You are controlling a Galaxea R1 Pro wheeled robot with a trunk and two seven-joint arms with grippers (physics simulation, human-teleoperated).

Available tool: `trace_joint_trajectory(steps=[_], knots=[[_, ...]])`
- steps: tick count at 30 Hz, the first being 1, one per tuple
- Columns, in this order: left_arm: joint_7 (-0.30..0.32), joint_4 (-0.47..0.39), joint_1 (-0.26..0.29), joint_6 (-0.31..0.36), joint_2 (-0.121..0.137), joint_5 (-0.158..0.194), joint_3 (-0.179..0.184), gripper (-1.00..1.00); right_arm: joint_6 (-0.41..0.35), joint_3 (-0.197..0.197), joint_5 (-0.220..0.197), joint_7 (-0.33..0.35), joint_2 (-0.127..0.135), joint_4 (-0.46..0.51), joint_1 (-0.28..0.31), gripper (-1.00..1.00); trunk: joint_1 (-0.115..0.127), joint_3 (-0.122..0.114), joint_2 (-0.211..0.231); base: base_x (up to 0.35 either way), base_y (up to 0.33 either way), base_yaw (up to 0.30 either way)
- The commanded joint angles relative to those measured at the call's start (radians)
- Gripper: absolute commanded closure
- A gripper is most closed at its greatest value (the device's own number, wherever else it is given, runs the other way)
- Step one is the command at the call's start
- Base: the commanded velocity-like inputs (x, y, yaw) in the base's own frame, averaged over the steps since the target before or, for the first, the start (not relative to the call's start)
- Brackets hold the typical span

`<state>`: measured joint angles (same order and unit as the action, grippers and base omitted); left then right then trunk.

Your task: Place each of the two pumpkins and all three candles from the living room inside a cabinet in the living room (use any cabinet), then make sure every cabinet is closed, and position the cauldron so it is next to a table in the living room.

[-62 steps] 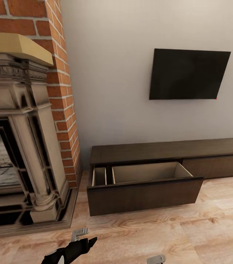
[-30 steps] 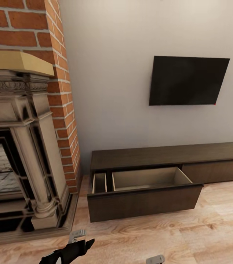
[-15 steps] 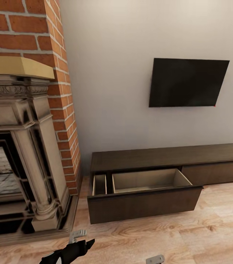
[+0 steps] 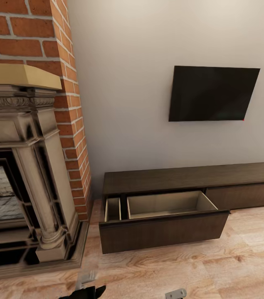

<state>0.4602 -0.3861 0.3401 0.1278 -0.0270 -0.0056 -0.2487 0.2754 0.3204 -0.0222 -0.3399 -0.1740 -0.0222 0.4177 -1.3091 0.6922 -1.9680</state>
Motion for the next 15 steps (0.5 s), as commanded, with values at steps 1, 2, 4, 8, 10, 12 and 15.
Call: trace_joint_trajectory(steps=[1, 2, 4, 8, 10, 12, 15], knots=[[0.006, 0.037, 0.000, -0.029, 0.002, -0.003, -0.008, -1.00, 0.004, 0.006, -0.002, -0.004, 0.000, -0.002, 0.001, -1.00, 0.000, 0.001, -0.001, 0.000, 0.000, 0.000], [0.005, 0.056, 0.000, -0.046, 0.004, -0.006, -0.008, -1.00, 0.004, 0.006, -0.002, -0.004, 0.000, -0.002, 0.001, -1.00, 0.000, 0.001, -0.001, 0.000, 0.013, 0.000], [0.001, 0.106, 0.000, -0.083, 0.009, -0.014, -0.008, -1.00, 0.004, 0.006, -0.002, -0.004, 0.000, -0.002, 0.001, -1.00, 0.000, 0.001, -0.001, 0.000, 0.084, 0.000], [-0.007, 0.151, 0.000, -0.114, 0.020, -0.022, -0.007, -1.00, 0.004, 0.006, -0.002, -0.004, 0.000, -0.002, 0.001, -1.00, 0.000, 0.001, -0.001, -0.033, 0.216, 0.000], [-0.009, 0.160, 0.000, -0.120, 0.024, -0.023, -0.007, -1.00, 0.004, 0.006, -0.002, -0.004, 0.000, -0.002, 0.001, -1.00, 0.000, 0.001, -0.001, -0.073, 0.289, 0.000], [-0.010, 0.162, 0.000, -0.122, 0.026, -0.023, -0.007, -1.00, 0.004, 0.006, -0.002, -0.004, 0.000, -0.002, 0.000, -1.00, 0.000, 0.001, -0.001, -0.078, 0.300, 0.000], [-0.010, 0.163, 0.000, -0.122, 0.030, -0.024, -0.007, -1.00, 0.004, 0.005, -0.002, -0.004, 0.000, -0.002, 0.000, -1.00, 0.000, 0.001, -0.001, -0.081, 0.306, 0.000]])
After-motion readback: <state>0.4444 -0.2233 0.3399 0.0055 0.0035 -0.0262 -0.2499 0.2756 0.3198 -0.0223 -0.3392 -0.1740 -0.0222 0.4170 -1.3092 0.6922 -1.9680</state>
